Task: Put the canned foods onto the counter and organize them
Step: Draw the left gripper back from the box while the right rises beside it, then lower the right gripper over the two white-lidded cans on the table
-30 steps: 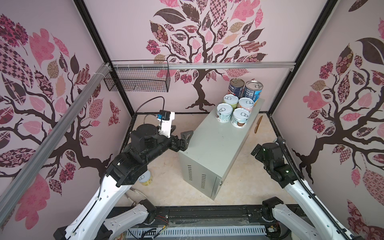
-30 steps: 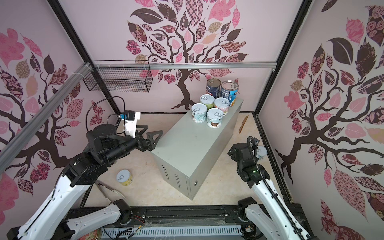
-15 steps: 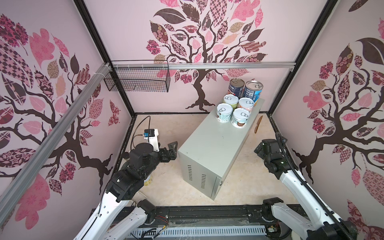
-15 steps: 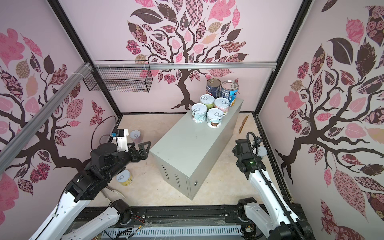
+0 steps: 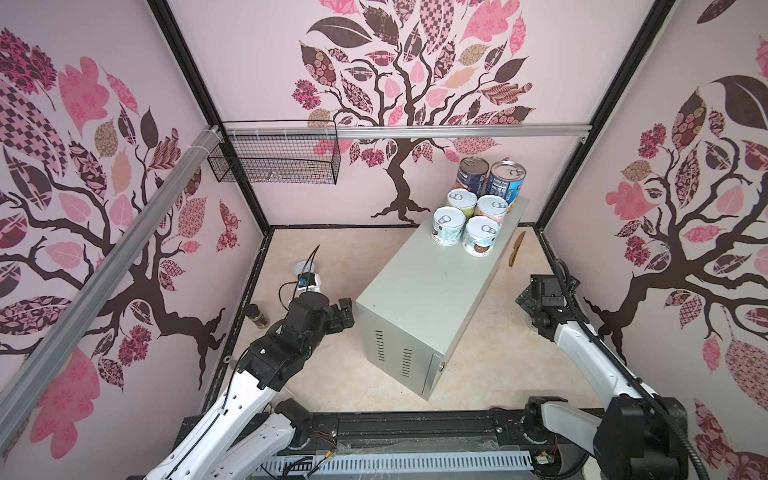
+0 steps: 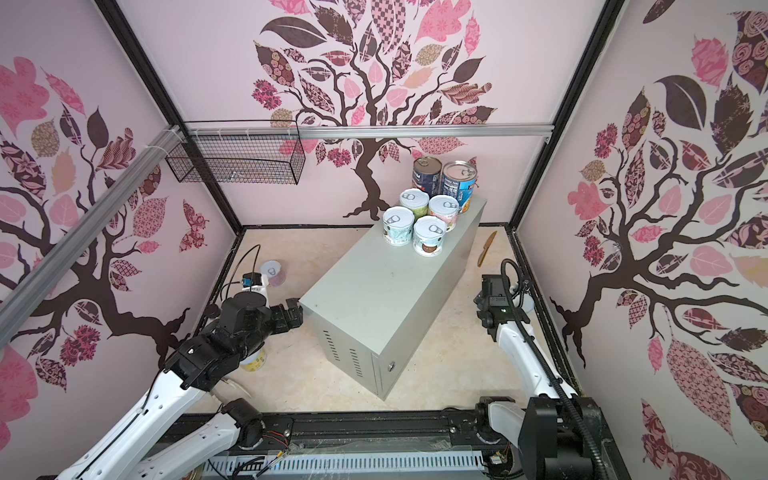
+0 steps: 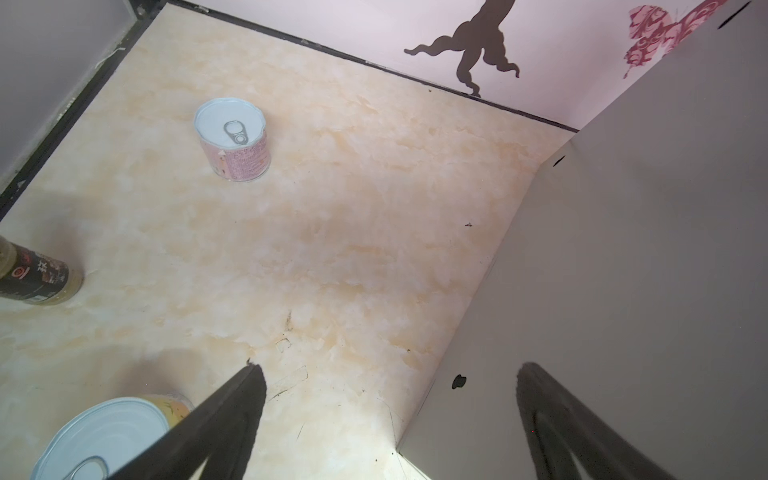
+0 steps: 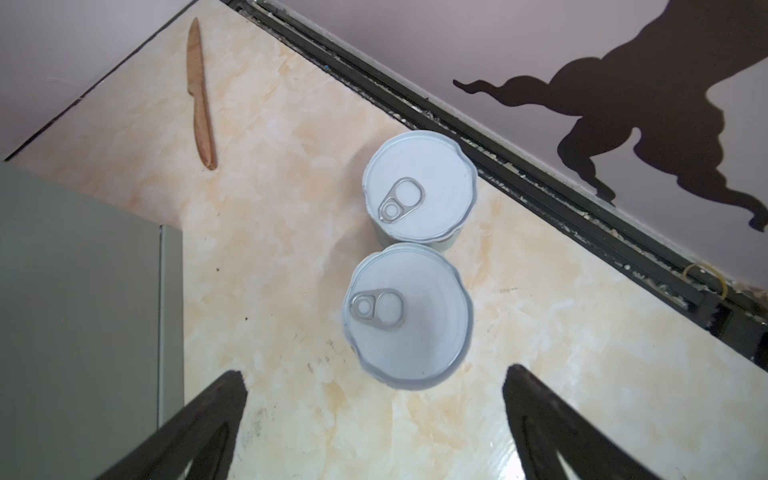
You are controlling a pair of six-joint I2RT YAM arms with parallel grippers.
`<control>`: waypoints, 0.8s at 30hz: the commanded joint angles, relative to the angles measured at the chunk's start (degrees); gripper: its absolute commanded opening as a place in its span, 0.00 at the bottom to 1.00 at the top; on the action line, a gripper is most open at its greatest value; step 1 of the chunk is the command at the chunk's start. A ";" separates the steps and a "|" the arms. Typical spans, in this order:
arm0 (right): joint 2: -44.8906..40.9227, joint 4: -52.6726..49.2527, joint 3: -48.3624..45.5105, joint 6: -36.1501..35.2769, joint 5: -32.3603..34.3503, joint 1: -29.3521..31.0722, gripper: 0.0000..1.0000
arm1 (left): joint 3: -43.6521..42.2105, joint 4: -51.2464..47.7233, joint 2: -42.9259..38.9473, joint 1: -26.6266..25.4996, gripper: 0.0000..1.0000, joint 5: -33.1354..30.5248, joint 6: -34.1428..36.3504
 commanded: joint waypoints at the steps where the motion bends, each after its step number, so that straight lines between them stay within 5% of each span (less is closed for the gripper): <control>1: 2.10 2.78 0.29 -0.38 -2.68 -3.45 1.00 | -1.06 -0.93 0.65 -0.16 0.98 -3.58 -1.84; 24: 19.49 13.25 -1.21 -6.48 -4.01 -5.59 1.00 | 0.40 -3.23 5.30 -0.30 0.98 -3.66 -2.14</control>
